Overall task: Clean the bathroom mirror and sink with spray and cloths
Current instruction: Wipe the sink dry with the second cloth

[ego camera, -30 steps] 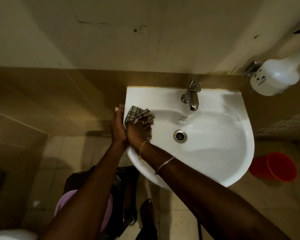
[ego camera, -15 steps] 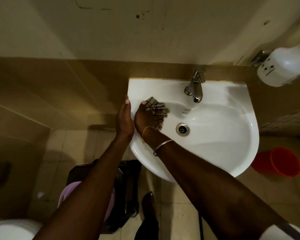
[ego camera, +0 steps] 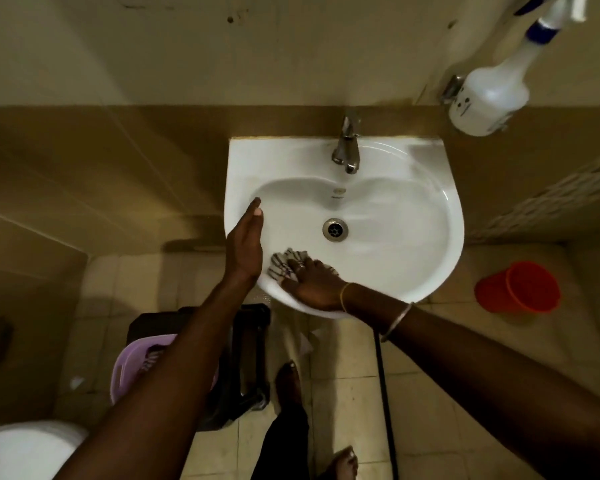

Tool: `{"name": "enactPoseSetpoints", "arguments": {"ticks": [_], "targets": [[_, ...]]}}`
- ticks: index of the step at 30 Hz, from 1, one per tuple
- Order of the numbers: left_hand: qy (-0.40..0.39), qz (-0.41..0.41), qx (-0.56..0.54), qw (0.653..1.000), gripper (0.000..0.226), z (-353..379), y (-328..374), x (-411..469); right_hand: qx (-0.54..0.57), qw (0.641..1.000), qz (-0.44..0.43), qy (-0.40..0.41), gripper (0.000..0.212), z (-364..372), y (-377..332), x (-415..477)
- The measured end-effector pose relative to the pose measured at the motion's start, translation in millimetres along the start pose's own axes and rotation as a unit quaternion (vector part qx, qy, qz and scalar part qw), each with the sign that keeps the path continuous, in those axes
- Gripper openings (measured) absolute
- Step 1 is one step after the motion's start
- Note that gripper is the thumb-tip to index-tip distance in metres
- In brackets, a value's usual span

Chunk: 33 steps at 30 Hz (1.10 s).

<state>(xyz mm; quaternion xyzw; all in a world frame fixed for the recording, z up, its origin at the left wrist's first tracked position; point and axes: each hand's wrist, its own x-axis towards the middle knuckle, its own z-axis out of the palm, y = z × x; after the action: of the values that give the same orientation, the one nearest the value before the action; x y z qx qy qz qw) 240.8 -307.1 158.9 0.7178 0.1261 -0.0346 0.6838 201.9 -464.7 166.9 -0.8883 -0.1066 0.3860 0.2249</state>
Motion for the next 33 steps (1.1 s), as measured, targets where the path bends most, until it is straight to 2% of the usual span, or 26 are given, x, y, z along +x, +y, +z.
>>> {"name": "enactPoseSetpoints", "arguments": {"ticks": [4,6,9,12,14,18,24,28,33], "targets": [[0.011,-0.023,0.006,1.0,0.044,7.8,6.4,-14.1,-0.072,0.994,0.082,-0.025,0.08,1.8,42.5,-14.6],[0.006,-0.037,0.013,0.999,0.045,9.4,6.5,-17.5,-0.066,0.993,0.097,-0.027,0.076,1.8,37.2,-18.2],[-0.001,-0.046,0.034,0.998,0.048,12.5,6.8,-19.8,-0.04,0.997,0.069,-0.009,0.068,1.0,7.7,-19.4],[-0.01,-0.052,0.052,0.997,0.05,13.8,5.9,-18.9,0.003,0.999,0.007,0.038,0.065,4.3,-26.7,-7.7],[-0.014,-0.055,0.065,0.996,0.05,12.3,6.2,-17.4,0.042,0.997,-0.004,0.068,0.063,7.4,-41.5,-0.2],[-0.005,-0.088,0.04,0.995,0.046,8.8,12.3,-13.7,0.047,0.995,-0.01,0.09,0.065,13.0,-30.5,-4.7],[-0.012,-0.104,0.082,0.991,0.046,20.1,19.5,-29.3,-0.077,0.995,0.036,0.053,0.088,10.4,50.6,-34.1],[-0.046,-0.095,0.129,0.986,0.029,36.8,24.8,-44.6,-0.186,0.98,0.053,0.042,0.068,-8.8,90.9,-52.2],[-0.068,-0.11,0.161,0.979,0.034,56.5,22.6,-55.4,-0.31,0.947,0.085,0.016,0.066,-46.3,139.5,-58.4]]}}
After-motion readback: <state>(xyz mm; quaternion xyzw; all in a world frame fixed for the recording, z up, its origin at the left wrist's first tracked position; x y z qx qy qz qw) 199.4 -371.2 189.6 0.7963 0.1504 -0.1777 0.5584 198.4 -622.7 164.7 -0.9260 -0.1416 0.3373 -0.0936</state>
